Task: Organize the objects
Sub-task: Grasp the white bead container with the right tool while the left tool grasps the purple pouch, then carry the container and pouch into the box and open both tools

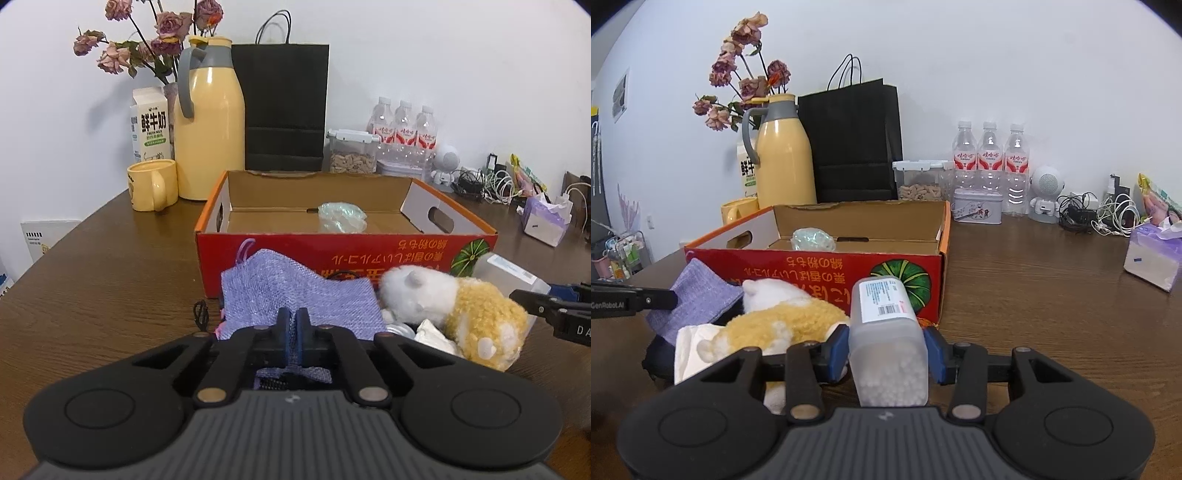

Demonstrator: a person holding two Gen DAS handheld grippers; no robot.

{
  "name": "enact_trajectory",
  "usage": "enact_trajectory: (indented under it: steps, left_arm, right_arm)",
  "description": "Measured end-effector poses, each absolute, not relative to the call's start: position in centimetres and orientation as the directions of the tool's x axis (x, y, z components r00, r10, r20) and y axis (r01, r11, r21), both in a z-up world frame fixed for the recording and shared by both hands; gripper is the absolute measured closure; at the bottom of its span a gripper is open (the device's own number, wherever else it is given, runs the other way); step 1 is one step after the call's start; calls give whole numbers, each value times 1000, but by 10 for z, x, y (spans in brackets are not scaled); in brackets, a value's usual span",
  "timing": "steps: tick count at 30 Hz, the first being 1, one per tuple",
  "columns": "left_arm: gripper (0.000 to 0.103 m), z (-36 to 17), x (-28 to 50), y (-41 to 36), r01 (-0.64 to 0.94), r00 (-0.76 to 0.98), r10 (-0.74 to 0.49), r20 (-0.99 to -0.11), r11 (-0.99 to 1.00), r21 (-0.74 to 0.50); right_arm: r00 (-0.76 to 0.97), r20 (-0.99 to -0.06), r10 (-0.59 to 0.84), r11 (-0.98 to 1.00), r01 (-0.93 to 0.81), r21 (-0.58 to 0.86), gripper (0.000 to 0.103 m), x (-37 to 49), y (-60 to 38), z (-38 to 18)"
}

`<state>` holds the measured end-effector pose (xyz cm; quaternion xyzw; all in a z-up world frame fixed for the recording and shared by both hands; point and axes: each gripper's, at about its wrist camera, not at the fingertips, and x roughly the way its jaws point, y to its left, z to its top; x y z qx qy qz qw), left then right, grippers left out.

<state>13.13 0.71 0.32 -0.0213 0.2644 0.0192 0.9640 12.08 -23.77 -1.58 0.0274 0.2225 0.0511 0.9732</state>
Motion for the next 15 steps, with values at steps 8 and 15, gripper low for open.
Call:
enact_trajectory:
  steps: [8, 15]
  left_arm:
    - [100, 23, 118, 5, -44, 895, 32, -446, 999, -17]
    - [100, 42, 110, 4, -26, 922, 19, -386, 1000, -12]
  right_arm:
    - [924, -367, 104, 992, -70, 104, 62, 106, -243, -3]
    - [934, -341, 103, 993, -74, 96, 62, 104, -239, 11]
